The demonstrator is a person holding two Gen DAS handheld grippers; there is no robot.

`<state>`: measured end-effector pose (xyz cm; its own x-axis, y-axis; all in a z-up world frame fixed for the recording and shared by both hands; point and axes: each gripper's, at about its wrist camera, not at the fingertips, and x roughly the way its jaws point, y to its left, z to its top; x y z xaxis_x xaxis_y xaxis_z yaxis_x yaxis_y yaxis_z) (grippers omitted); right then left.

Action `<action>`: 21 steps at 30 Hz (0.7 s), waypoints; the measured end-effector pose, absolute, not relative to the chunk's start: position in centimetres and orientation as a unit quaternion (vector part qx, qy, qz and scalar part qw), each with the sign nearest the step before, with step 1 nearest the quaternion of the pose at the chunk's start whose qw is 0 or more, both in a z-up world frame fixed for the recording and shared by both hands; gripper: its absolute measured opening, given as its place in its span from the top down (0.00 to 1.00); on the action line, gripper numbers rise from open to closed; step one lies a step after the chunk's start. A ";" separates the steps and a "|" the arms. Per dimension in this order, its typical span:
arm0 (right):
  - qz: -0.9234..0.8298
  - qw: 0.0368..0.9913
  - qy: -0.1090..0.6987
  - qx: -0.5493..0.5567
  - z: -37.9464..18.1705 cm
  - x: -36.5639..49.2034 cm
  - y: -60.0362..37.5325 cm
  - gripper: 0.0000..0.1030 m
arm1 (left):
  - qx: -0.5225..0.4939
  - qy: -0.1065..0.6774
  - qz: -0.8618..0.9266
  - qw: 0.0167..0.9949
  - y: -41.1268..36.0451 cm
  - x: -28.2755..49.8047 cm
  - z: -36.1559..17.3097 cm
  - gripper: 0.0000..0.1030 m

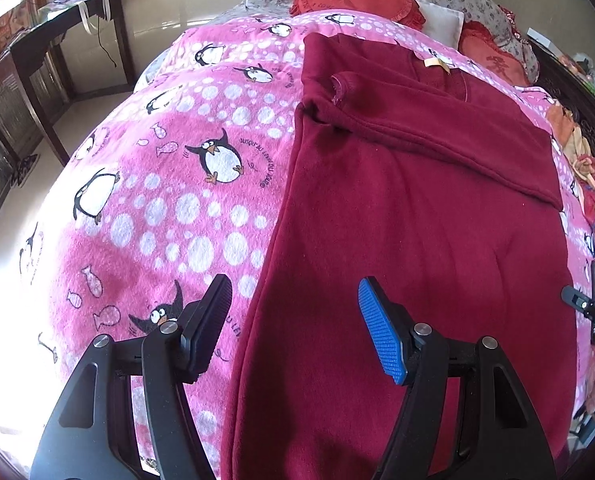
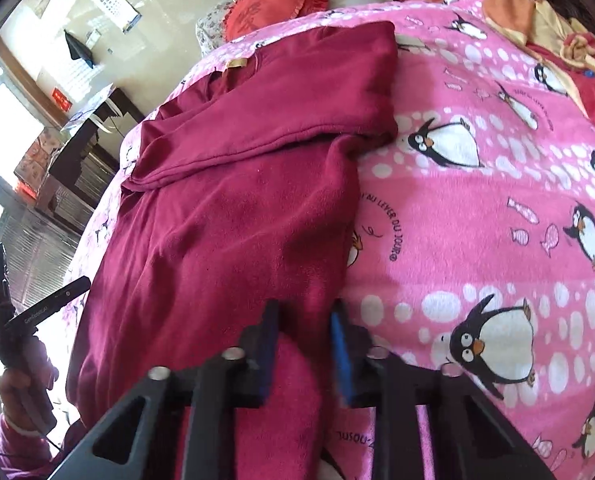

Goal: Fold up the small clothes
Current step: 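Move both grippers to the hem of the folded red top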

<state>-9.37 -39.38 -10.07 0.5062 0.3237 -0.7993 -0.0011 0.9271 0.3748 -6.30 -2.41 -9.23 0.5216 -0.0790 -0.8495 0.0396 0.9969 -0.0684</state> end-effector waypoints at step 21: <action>0.172 0.812 0.529 0.179 -7.9 -15.4 -40.1 0.47 | -0.072 0.555 -0.077 0.825 1.9 -11.2 -9.7 0.36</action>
<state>-15.40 -40.08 -7.94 0.3815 0.4686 -0.7968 -0.0891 0.8766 0.4728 -11.18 1.89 -9.68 0.3725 -0.2073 -0.9046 0.0483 0.9777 -0.2042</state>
